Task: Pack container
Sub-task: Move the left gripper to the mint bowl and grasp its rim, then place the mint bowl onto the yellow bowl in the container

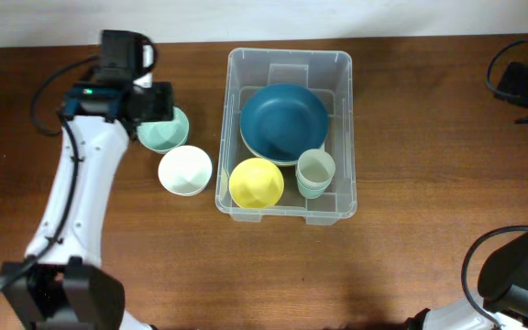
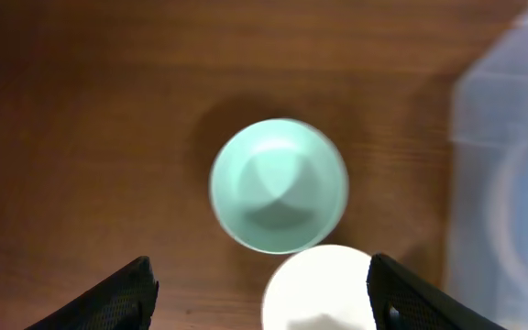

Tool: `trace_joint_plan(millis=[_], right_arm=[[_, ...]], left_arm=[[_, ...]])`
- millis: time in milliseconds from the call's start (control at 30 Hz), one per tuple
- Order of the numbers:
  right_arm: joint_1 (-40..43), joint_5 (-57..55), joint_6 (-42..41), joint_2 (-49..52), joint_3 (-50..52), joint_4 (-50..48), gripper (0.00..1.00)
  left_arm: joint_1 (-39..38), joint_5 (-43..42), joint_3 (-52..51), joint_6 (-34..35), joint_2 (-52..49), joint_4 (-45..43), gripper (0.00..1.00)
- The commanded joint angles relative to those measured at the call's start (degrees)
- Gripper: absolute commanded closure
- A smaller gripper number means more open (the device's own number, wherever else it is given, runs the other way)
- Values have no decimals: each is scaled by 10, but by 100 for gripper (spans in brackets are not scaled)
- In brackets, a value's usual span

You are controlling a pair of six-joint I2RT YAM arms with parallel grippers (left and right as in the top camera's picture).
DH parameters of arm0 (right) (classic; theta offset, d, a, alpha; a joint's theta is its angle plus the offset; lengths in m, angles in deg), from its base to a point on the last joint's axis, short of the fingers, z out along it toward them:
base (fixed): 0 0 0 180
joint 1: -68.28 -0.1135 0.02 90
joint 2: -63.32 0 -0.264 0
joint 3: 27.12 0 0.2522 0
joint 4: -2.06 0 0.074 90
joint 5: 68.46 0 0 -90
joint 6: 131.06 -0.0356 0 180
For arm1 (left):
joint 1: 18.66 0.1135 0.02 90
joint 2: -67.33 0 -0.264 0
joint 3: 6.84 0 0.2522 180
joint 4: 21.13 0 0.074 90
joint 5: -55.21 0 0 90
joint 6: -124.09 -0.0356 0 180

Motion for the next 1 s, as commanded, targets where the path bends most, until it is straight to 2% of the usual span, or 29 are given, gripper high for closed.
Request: trace_joint_plan(millis=[0, 267, 467, 500, 600, 633, 667, 967], right_arm=[[3, -7, -7, 2, -3, -1, 1], [3, -7, -7, 2, -3, -1, 1], [3, -7, -7, 2, -3, -1, 1], [3, -7, -7, 2, -3, -1, 1], [3, -7, -7, 2, -3, -1, 1], [3, -7, -7, 2, -3, -1, 1], [3, -7, -7, 2, -3, -1, 1], [3, -7, -7, 2, -3, -1, 1]], left_arm=[[30, -54, 3, 19, -57, 0, 25], [66, -96, 3, 20, -200, -48, 25], [82, -132, 3, 61, -259, -79, 26], [83, -132, 3, 62, -263, -81, 30], [84, -131, 4, 62, -263, -81, 82], [84, -131, 4, 62, -261, -83, 94], [85, -131, 6, 61, -261, -84, 99], [80, -132, 57, 59, -185, -34, 99]])
